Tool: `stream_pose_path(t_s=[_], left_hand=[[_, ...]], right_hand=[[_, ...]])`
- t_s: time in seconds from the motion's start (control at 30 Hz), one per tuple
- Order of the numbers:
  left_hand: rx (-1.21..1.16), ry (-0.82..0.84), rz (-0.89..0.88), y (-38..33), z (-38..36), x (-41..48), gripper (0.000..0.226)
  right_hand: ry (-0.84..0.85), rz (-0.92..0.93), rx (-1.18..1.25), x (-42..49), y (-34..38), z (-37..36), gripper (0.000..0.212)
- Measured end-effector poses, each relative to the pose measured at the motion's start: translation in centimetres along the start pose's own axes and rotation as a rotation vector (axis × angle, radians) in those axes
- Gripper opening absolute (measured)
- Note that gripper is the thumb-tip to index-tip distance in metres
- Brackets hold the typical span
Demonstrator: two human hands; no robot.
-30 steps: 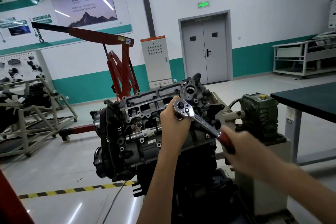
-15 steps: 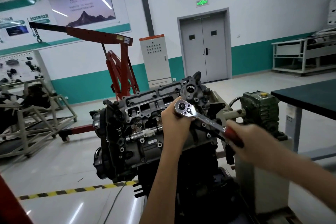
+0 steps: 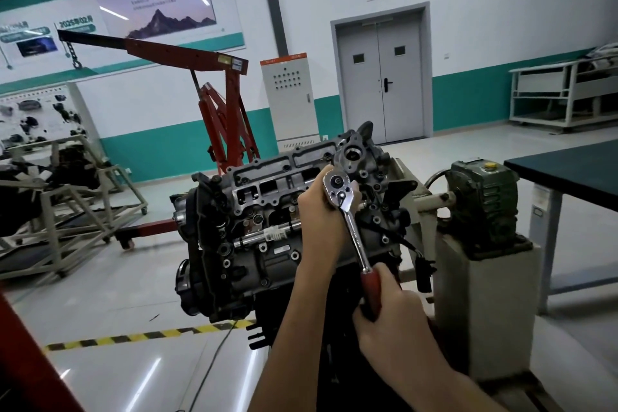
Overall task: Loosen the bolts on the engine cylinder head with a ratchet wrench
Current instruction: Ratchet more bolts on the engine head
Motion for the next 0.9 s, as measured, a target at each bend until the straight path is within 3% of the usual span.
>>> stream_pose_path(t_s=[0.13,0.3,0.43,0.57,0.8,0.9], left_hand=[[-0.044,0.011,0.077,0.4,-0.2,0.2,0.045],[-0.014,0.077,0.063,0.1,-0.1,0.4,0.045],[-0.056,0.097,0.06,0.0,0.1,0.4,0.032],[-0.019,0.045,-0.003,0.1,0.4,0.0,0.021],[-0.077,-0.056,0.058,-0.2,-0.9,-0.4,0.041],[-0.107,-0.019,0.091,0.3,-0.6,-0.1,0.039]], right_hand=[[0.068,0.002,-0.098,1.0,-0.8,1.9,0.033],[0.19,0.238,-0.545,6.3,-1.7,9.9,0.025],[0.213,0.388,-0.705,10.5,-0.1,12.9,0.021],[0.218,0.305,-0.626,8.6,-1.2,11.3,0.024],[0.022,0.014,-0.062,0.3,-0.5,1.5,0.027],[0.03,0.019,-0.041,0.3,-0.4,0.9,0.035]])
Point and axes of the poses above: each hand's wrist, its own x-axis towards the middle knuckle, its own z-axis out of the back of the hand, y = z × x, the point moved 3 cm from there along x, towards the middle knuckle, and after that the axes turned 6 degrees about x, right-handed, at the moved point
